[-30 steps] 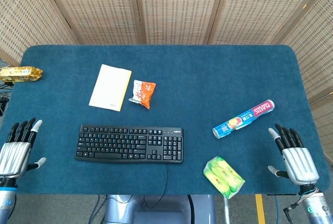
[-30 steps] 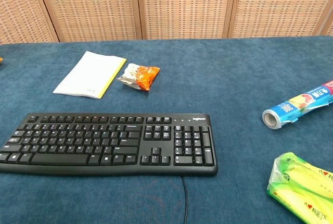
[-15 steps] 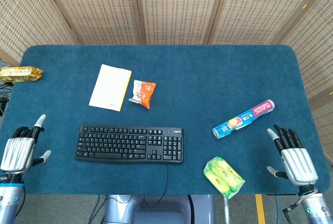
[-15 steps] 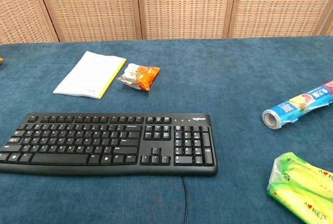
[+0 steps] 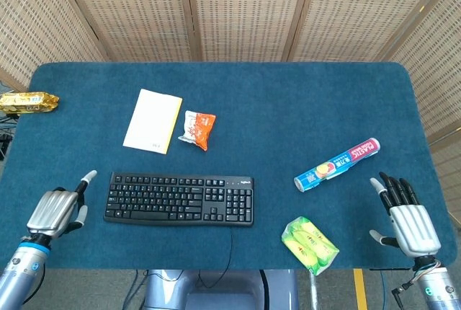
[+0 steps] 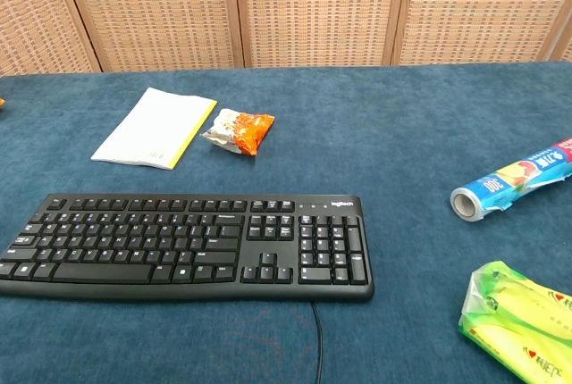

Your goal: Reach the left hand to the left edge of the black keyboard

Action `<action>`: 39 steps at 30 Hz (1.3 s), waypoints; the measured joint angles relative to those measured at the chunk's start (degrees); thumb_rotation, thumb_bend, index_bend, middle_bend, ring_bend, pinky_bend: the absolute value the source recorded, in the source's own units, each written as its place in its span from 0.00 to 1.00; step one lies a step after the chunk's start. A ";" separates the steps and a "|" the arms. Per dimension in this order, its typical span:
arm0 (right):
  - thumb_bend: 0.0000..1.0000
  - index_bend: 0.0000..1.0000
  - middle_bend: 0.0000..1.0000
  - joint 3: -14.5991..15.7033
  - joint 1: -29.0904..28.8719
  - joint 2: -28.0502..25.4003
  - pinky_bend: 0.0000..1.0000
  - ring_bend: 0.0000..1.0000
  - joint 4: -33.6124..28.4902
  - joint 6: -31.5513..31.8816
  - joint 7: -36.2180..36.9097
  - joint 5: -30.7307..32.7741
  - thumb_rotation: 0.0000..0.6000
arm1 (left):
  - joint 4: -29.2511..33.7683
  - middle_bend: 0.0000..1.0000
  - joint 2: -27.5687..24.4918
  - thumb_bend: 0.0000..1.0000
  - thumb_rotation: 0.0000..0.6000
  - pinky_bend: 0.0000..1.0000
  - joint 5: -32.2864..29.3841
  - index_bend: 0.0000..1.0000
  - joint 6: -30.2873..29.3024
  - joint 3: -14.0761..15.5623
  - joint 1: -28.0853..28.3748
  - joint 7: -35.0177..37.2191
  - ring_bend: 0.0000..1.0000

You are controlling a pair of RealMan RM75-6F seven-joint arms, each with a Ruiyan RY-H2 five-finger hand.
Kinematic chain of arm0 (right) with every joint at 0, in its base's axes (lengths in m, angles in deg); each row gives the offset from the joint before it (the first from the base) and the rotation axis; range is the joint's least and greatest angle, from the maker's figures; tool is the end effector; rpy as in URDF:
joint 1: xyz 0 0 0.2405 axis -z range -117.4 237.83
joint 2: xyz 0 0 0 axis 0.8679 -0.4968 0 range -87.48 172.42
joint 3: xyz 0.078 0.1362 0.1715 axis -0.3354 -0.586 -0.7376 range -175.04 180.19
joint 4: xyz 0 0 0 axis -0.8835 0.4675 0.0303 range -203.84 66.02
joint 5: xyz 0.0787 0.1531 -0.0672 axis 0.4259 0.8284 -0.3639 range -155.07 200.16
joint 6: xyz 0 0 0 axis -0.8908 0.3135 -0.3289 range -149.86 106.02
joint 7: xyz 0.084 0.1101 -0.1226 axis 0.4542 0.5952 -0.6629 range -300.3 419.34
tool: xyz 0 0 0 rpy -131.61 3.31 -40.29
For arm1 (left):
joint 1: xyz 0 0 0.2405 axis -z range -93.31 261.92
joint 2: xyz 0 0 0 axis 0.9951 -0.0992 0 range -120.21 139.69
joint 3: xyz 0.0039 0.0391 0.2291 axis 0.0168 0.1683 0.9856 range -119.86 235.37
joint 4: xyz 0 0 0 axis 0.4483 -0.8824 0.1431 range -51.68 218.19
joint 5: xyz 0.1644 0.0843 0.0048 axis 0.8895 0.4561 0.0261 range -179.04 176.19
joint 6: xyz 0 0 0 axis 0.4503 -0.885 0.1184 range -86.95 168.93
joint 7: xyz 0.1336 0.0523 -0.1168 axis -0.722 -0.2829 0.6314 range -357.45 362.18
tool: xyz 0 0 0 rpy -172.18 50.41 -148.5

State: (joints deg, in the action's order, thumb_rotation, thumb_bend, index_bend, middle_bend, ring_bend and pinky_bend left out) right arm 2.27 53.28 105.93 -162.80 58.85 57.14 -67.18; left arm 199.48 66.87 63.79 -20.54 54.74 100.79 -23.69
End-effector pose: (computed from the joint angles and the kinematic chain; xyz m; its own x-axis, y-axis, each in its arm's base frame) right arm -0.2666 -0.2175 0.1476 0.4333 -0.1035 0.8953 -0.8995 -0.1112 0.4225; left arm -0.2323 0.2376 0.1102 0.4619 0.4159 0.7834 0.8747 -0.0675 -0.4799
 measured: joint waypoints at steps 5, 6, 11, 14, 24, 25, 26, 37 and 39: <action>0.05 0.00 0.00 0.03 -0.01 -0.13 0.00 0.00 -0.06 -0.04 0.24 -0.07 1.00 | 2.84 0.62 -3.53 0.63 1.00 0.35 -11.04 0.00 8.11 -0.31 6.33 -2.15 0.65; 0.05 0.00 0.00 0.04 -0.02 -0.16 0.00 0.00 -0.06 -0.10 0.32 -0.02 1.00 | 2.98 0.62 -3.87 0.63 1.00 0.35 -13.08 0.00 9.20 -0.30 7.50 -2.65 0.65; 0.05 0.00 0.00 -0.10 0.01 -0.29 0.00 0.00 -0.03 0.09 0.77 0.07 1.00 | 2.60 0.62 -4.28 0.63 1.00 0.35 -25.19 0.00 12.97 0.47 14.72 -6.69 0.65; 0.05 0.00 0.00 -0.17 0.02 -0.38 0.00 0.00 0.05 0.07 1.07 0.24 1.00 | 1.95 0.62 -3.67 0.63 1.00 0.35 -31.23 0.00 13.99 1.56 18.85 -9.34 0.65; 0.05 0.00 0.00 -0.26 0.04 -0.59 0.00 0.00 0.11 0.21 1.75 0.21 1.00 | -1.05 0.62 0.56 0.64 1.00 0.35 -43.22 0.00 14.60 6.29 27.76 -14.30 0.65; 0.05 0.00 0.00 -0.28 0.04 -0.62 0.00 0.00 0.11 0.23 1.79 0.21 1.00 | -1.23 0.62 0.98 0.64 1.00 0.35 -43.88 0.00 14.49 6.73 28.36 -14.45 0.65; 0.05 0.00 0.00 -0.28 0.05 -0.62 0.00 0.00 0.10 0.27 1.83 0.19 1.00 | -1.48 0.62 1.48 0.64 1.00 0.35 -44.59 0.00 14.35 7.26 28.98 -14.55 0.65; 0.04 0.00 0.00 -0.34 0.13 -0.81 0.00 0.00 0.02 0.53 2.19 0.08 1.00 | -3.31 0.62 3.77 0.64 1.00 0.35 -47.18 0.00 13.90 10.00 31.81 -13.67 0.65; 0.05 0.00 0.00 -0.33 0.09 -0.77 0.00 0.00 0.03 0.42 2.11 0.10 1.00 | -3.48 0.62 3.92 0.64 1.00 0.35 -47.18 0.00 13.83 10.42 32.18 -13.44 0.65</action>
State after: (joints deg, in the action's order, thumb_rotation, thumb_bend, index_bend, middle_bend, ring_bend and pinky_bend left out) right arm 1.94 53.36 105.15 -162.77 59.27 59.25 -67.08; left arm 196.00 70.78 16.61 -6.71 65.16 132.97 -37.13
